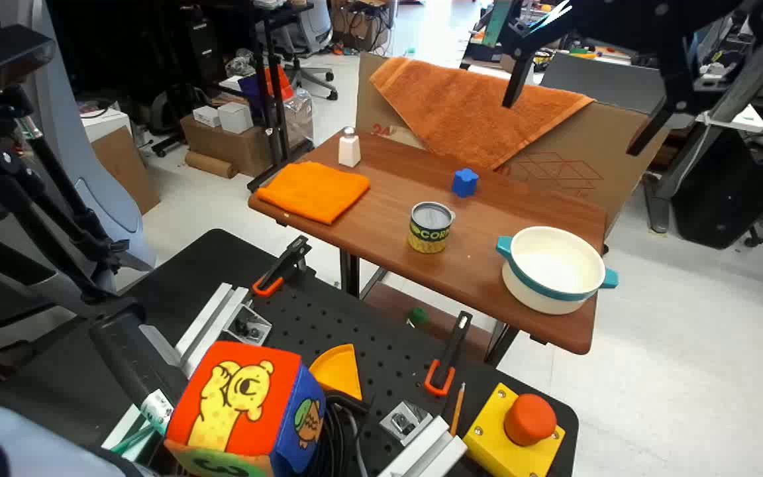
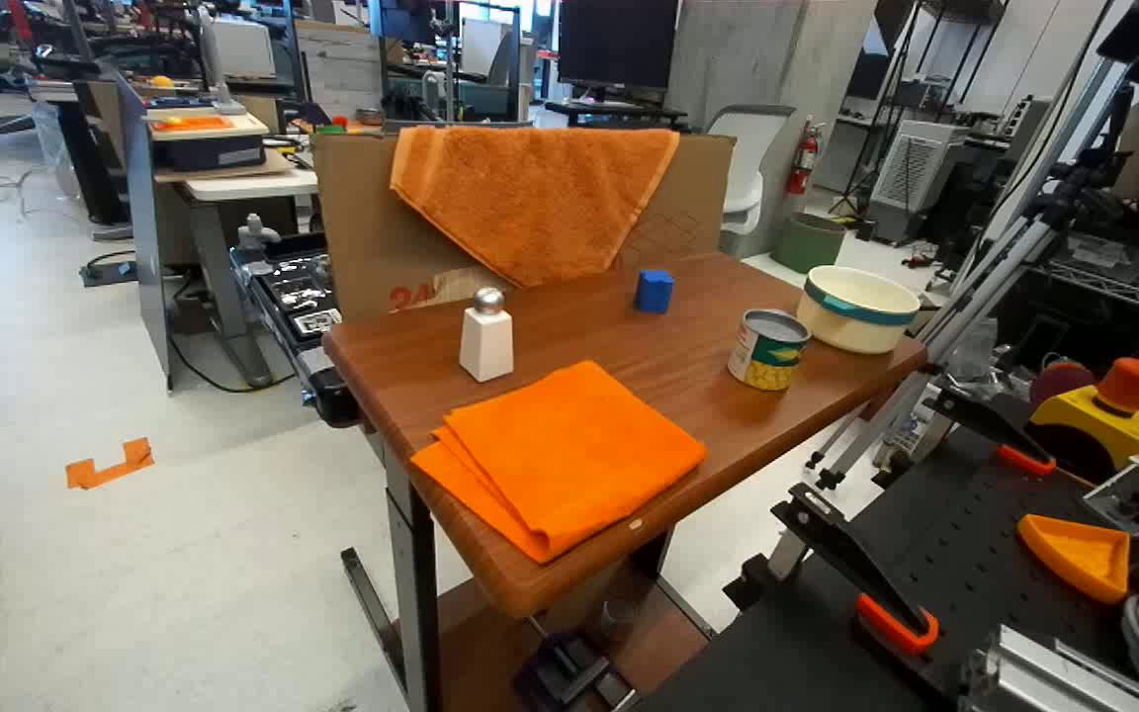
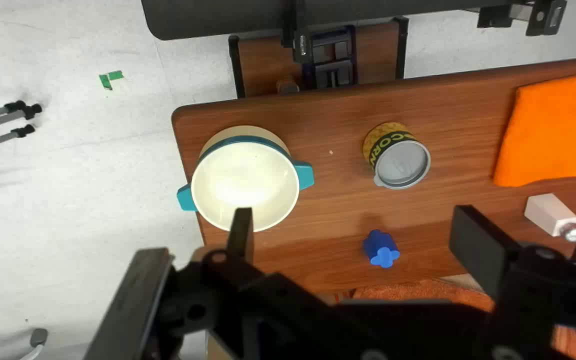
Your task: Move the white pot backwards.
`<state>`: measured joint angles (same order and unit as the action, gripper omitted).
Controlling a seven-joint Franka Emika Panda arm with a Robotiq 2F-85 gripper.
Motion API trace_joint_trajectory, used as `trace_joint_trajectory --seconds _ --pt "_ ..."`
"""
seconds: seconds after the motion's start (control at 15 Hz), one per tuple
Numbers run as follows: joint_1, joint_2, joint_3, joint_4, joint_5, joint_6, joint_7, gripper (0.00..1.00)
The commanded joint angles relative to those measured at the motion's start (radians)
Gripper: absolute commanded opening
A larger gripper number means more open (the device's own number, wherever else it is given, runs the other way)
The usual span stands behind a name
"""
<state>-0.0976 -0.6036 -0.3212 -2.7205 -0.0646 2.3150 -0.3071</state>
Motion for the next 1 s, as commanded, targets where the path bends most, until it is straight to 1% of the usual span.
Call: trace_joint_trajectory --seconds 0.0,0.8,0.93 --pt "-0.018 0.003 0.019 0.001 0.016 -0.002 -0.011 1.00" --pt "-0.018 0.003 0.019 0.001 0.016 -0.002 -0.011 1.00" --pt "-0.018 0.038 0.032 0.028 0.028 -0.008 0.030 1.00"
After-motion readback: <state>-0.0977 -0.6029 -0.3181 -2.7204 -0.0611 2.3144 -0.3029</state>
